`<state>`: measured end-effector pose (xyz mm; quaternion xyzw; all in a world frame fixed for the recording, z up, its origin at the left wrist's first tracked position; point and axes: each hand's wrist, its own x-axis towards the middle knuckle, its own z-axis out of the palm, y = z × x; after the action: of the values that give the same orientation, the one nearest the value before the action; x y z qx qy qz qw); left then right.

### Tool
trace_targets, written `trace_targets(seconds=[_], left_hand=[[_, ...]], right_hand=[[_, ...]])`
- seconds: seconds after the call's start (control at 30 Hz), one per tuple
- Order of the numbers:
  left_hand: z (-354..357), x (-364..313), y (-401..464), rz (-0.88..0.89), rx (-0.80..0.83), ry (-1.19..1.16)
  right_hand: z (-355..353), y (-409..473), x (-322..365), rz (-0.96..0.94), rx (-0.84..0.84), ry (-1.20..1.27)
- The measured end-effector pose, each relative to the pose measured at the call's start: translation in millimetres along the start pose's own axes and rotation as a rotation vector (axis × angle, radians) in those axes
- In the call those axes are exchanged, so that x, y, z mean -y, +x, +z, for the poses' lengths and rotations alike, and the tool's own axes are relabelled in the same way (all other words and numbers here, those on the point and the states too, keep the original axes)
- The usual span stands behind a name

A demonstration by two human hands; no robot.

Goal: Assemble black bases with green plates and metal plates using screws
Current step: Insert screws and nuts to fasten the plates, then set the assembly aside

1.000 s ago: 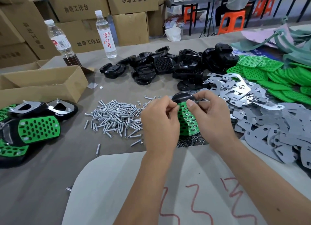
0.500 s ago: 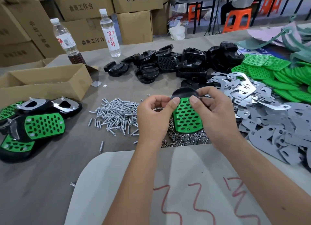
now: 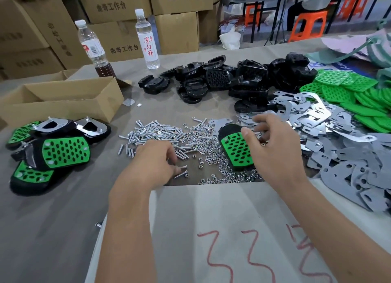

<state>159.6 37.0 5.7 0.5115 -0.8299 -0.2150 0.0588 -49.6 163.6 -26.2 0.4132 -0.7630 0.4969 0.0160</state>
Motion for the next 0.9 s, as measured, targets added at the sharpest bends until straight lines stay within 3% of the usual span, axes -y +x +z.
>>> trace_targets(seconds=[0.17, 0.3, 0.4, 0.5, 0.63, 0.7, 0.8, 0.9], left_hand=[[4.4, 2.0, 4.5, 0.008, -0.014, 0.018], [6.0, -0.4, 4.8, 0.042, -0.095, -0.025], [8.5, -20.3, 4.4, 0.195, -0.205, -0.386], [22.3, -56.3, 0.3, 0.352, -0.168, -0.839], [44.0, -84.2, -3.5, 0.08, -0.024, -1.434], [48.4, -87.8, -3.9, 0.011, 0.087, -1.605], [52.9, -93.2, -2.1, 0.0, 0.12, -1.628], [59.4, -89.7, 2.1, -0.012, -0.131, -1.132]], right_hand=[[-5.9, 0.6, 4.5, -0.071, -0.115, 0.033], [-5.6, -1.5, 9.1, -0.201, -0.077, 0.046], [-2.7, -4.0, 14.2, -0.286, 0.017, 0.116], [0.6, -5.5, 17.0, -0.315, 0.16, 0.252], [-8.0, -0.9, 15.0, -0.175, 0.339, 0.588], [-11.9, 1.2, 13.4, -0.114, 0.351, 0.706], [-13.7, 5.7, 9.7, -0.015, 0.305, 0.787], [-21.0, 13.8, 0.5, 0.019, 0.233, 0.684]])
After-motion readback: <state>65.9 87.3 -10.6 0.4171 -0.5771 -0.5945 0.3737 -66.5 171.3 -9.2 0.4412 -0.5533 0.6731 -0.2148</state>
